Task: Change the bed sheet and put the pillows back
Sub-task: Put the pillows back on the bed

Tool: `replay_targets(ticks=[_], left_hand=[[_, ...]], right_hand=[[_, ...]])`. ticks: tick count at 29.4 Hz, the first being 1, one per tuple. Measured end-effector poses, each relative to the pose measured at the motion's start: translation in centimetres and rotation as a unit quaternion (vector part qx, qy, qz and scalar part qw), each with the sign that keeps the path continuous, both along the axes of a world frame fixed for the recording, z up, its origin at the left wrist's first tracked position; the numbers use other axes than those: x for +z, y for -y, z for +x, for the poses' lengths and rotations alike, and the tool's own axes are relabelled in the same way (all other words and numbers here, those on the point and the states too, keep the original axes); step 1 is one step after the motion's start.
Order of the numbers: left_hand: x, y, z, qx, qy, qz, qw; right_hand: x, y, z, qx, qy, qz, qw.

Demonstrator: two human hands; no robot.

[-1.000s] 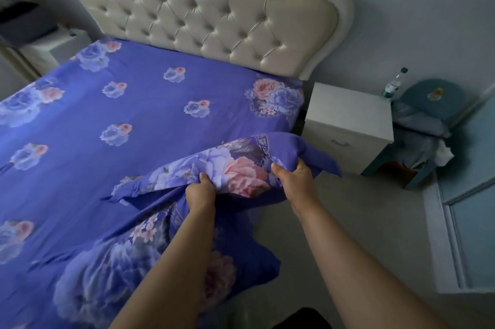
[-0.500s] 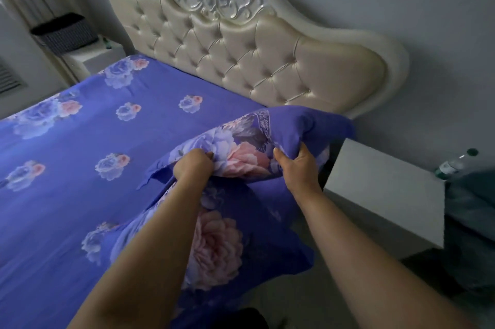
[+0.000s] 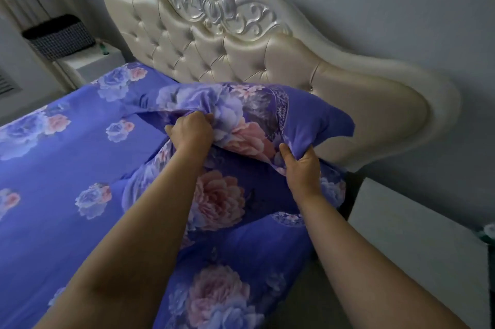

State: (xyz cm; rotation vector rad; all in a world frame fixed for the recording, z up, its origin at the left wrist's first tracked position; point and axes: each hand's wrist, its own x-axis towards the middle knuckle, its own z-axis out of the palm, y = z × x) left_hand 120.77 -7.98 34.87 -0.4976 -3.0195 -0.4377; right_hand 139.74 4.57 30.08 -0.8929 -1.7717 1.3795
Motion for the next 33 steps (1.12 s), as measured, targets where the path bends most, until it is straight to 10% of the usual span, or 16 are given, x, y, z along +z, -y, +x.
replay_targets(ticks=[6,11,16,20,26,29,33], left_hand=[[-7.2,-1.3,-2.7,0.001,0.211,-0.049,0.976],[-13.8,-0.9,-1.3,0.089,0.233,-0.099,0.963],[-15.1,-2.6,-0.4,0.129,0.158,0.028,0.978],[-13.6,-5.6,-1.4,0.181,0.179,0.174,0.951],[-10.8,-8.0,-4.2,0.157,0.129,0.241,0.949],[-11.0,-6.4,-4.1,0.262,0.190,0.529,0.784],[-16.4,-2.8,-0.5,0.569,0.331,0.545,0.519]], right_hand=[[-8.3,-4.6,-2.4,0.016,0.272,-0.019,0.962],[-12.9,-4.8,-5.4,0.249,0.588,-0.057,0.768],[-13.4,-4.7,-10.7,0.311,0.465,0.085,0.824],[-12.7,-4.3,-15.0,0.502,0.405,0.083,0.760],[-11.7,-6.6,-20.0,0.425,0.338,0.163,0.824],[-10.5,-6.4,-21.0,0.363,0.270,0.101,0.886],[-7.5,-4.7,-23.0,0.287,0.145,-0.152,0.935]])
